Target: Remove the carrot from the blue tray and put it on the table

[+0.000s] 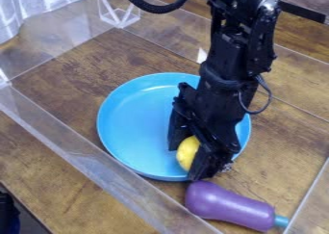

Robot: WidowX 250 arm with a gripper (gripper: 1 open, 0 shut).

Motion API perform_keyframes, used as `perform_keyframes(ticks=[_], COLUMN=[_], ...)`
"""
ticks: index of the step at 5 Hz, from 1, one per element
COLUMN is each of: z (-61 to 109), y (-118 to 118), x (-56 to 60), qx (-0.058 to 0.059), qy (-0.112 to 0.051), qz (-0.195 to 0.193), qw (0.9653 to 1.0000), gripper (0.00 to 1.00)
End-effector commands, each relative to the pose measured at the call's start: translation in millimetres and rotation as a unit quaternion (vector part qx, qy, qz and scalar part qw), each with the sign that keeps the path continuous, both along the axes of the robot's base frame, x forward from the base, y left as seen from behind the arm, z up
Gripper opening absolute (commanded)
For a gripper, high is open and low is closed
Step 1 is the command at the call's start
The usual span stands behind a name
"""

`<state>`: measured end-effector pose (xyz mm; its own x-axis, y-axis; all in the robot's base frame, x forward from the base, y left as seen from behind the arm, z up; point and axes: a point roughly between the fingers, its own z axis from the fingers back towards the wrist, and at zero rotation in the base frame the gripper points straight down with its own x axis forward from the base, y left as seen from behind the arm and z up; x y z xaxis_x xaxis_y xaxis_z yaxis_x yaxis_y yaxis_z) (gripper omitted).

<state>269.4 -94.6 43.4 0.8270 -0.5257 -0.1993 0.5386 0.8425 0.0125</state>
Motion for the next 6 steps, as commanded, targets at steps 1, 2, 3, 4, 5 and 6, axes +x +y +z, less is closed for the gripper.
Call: perform_keyframes(ticks=[1, 2, 3, 4, 5, 6], z=[22.4, 22.6, 22.9, 23.1, 20.0, 16.9], y=[-11.6, -13.7, -16.3, -19.0, -19.9, -20.9], x=[9.0, 9.2, 9.4, 9.7, 10.5, 11.3], qx=[-0.020, -0.022, -0.024, -0.026, -0.029, -0.032], qy=[-0.040, -0.041, -0.042, -0.043, -0.043, -0.043], qz=[-0.017, -0.022, -0.027, -0.032, -0.035, -0.038], qw=[0.9988, 0.9987, 0.9985, 0.9982, 0.9980, 0.9978], gripper=[0.00, 0.00, 0.00, 0.00, 0.00, 0.00])
